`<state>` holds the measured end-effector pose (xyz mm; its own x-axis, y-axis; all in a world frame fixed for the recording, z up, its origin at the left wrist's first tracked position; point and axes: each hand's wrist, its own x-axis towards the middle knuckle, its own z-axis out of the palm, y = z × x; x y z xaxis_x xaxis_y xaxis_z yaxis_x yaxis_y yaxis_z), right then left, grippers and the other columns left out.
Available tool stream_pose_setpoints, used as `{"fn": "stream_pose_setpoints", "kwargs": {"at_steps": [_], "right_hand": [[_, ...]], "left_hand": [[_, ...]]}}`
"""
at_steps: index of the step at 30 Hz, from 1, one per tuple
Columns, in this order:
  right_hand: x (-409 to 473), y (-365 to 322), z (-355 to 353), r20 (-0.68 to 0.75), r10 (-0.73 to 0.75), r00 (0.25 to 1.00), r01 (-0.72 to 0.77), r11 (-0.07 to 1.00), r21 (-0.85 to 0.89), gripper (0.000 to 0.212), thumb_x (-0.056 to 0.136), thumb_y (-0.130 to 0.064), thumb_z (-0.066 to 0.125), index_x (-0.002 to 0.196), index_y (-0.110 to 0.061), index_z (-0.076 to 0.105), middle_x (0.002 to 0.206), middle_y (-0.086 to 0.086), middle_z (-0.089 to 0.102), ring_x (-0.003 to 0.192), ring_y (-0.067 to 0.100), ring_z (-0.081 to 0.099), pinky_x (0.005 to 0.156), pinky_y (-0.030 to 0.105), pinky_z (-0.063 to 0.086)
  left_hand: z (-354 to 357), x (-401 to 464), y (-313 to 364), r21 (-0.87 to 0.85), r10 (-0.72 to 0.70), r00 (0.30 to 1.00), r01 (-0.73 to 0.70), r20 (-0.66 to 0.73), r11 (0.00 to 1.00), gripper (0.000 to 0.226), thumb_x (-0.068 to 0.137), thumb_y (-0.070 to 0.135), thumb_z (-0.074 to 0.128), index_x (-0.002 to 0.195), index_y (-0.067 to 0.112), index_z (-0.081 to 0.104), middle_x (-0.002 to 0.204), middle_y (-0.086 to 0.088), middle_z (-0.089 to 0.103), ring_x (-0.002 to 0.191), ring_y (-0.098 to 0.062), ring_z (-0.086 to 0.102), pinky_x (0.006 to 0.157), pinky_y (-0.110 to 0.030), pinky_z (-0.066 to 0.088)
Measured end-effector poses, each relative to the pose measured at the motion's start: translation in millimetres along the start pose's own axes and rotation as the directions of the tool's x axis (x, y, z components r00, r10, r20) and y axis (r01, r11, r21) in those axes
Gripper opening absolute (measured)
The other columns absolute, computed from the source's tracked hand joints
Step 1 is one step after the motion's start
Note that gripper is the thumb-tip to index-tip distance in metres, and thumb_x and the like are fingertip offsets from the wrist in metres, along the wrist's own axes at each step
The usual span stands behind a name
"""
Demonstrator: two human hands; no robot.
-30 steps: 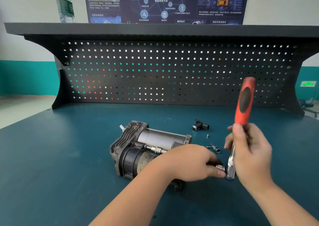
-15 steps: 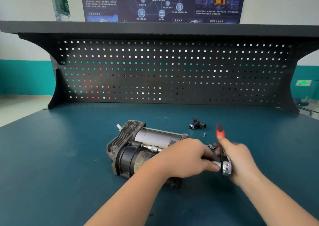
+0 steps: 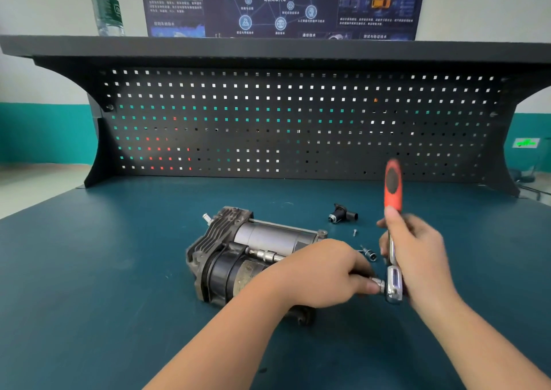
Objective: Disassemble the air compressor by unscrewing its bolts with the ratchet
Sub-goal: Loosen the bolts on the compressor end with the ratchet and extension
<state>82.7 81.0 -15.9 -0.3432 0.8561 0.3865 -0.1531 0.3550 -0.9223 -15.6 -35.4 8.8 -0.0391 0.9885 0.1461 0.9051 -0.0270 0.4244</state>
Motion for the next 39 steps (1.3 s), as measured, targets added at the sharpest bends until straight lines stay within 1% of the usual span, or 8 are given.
{"fn": "stream_pose_setpoints", "kwargs": {"at_steps": [5, 9, 15, 21, 26, 30, 34, 39], "right_hand": [[2.7, 15.2, 0.4, 0.044, 0.441, 0.896, -0.443, 0.883, 0.156, 0.032, 0.093, -0.027, 0.059, 0.074, -0.001, 0.061, 0.052, 0.005, 0.053, 0.048, 0.018, 0.047, 0.047, 0.027, 0.036], [-6.8, 2.3, 1.2, -0.148, -0.166, 0.975, 0.179, 0.98, 0.081, 0.029, 0.095, -0.034, 0.053, 0.08, -0.011, 0.062, 0.047, -0.004, 0.054, 0.043, 0.005, 0.046, 0.048, 0.019, 0.039], [-23.0, 7.3, -9.2, 0.101, -0.823, 0.56, 0.824, 0.539, -0.175, 0.029, 0.099, -0.042, 0.042, 0.094, -0.017, 0.055, 0.063, -0.016, 0.051, 0.053, 0.01, 0.051, 0.053, 0.02, 0.043], [-3.0, -3.0, 1.1, -0.051, -0.165, 0.985, 0.163, 0.986, -0.041, 0.03, 0.093, -0.038, 0.052, 0.075, -0.016, 0.061, 0.045, -0.002, 0.052, 0.042, 0.005, 0.046, 0.049, 0.021, 0.039], [5.6, 13.9, 0.1, 0.024, 0.435, 0.9, -0.435, 0.897, 0.072, 0.035, 0.093, -0.029, 0.058, 0.073, 0.0, 0.062, 0.052, 0.005, 0.054, 0.042, 0.016, 0.05, 0.043, 0.023, 0.038], [-4.4, 4.6, 0.1, -0.114, -0.126, 0.985, 0.127, 0.992, 0.0, 0.03, 0.095, -0.035, 0.052, 0.075, -0.015, 0.061, 0.047, -0.002, 0.055, 0.043, 0.007, 0.047, 0.051, 0.025, 0.04], [-21.5, -0.4, -6.7, 0.068, -0.785, 0.616, 0.784, 0.602, -0.149, 0.029, 0.099, -0.041, 0.044, 0.086, -0.017, 0.055, 0.056, -0.008, 0.053, 0.05, 0.012, 0.05, 0.05, 0.022, 0.042], [-18.6, -6.2, -3.8, 0.057, -0.62, 0.782, 0.623, 0.78, -0.054, 0.029, 0.093, -0.046, 0.046, 0.077, -0.023, 0.052, 0.054, -0.003, 0.052, 0.048, 0.008, 0.048, 0.049, 0.017, 0.039]], "left_hand": [[2.1, 0.9, -1.1, -0.004, -0.012, 0.999, 0.012, -0.03, 1.0, 0.025, 0.09, 0.035, 0.058, 0.11, 0.024, 0.066, 0.104, 0.003, 0.069, 0.098, -0.015, 0.059, 0.085, -0.03, 0.046], [2.0, 1.0, -1.4, -0.015, -0.006, 1.0, 0.006, 0.005, 1.0, 0.026, 0.09, 0.035, 0.058, 0.112, 0.023, 0.063, 0.11, 0.004, 0.067, 0.102, -0.013, 0.058, 0.086, -0.029, 0.045], [-0.2, 1.2, 1.0, 0.007, 0.007, 0.995, -0.007, 0.098, 1.0, 0.02, 0.093, 0.03, 0.053, 0.099, 0.016, 0.067, 0.095, 0.004, 0.071, 0.089, -0.015, 0.06, 0.083, -0.033, 0.048], [0.2, -0.5, -0.1, 0.031, 0.016, 1.0, -0.016, 0.009, 0.999, 0.021, 0.09, 0.034, 0.056, 0.094, 0.016, 0.066, 0.084, 0.0, 0.067, 0.082, -0.017, 0.058, 0.073, -0.03, 0.046], [1.4, 0.6, -0.6, 0.029, 0.011, 1.0, -0.011, -0.007, 1.0, 0.017, 0.09, 0.034, 0.057, 0.098, 0.022, 0.065, 0.083, -0.002, 0.066, 0.08, -0.019, 0.057, 0.071, -0.03, 0.045], [1.0, 0.4, 0.8, 0.05, -0.006, 0.999, 0.004, 0.043, 0.999, 0.026, 0.093, 0.039, 0.051, 0.109, 0.022, 0.063, 0.104, 0.002, 0.068, 0.097, -0.017, 0.058, 0.083, -0.032, 0.046], [-1.8, -1.1, 3.1, 0.034, -0.02, 0.993, 0.016, 0.114, 0.999, 0.026, 0.096, 0.037, 0.046, 0.103, 0.021, 0.065, 0.099, 0.007, 0.07, 0.094, -0.014, 0.06, 0.086, -0.033, 0.047], [-2.4, -1.3, 2.7, 0.01, -0.002, 0.996, 0.001, 0.09, 1.0, 0.025, 0.094, 0.034, 0.05, 0.091, 0.015, 0.067, 0.086, 0.003, 0.069, 0.081, -0.014, 0.059, 0.077, -0.031, 0.047]]}}
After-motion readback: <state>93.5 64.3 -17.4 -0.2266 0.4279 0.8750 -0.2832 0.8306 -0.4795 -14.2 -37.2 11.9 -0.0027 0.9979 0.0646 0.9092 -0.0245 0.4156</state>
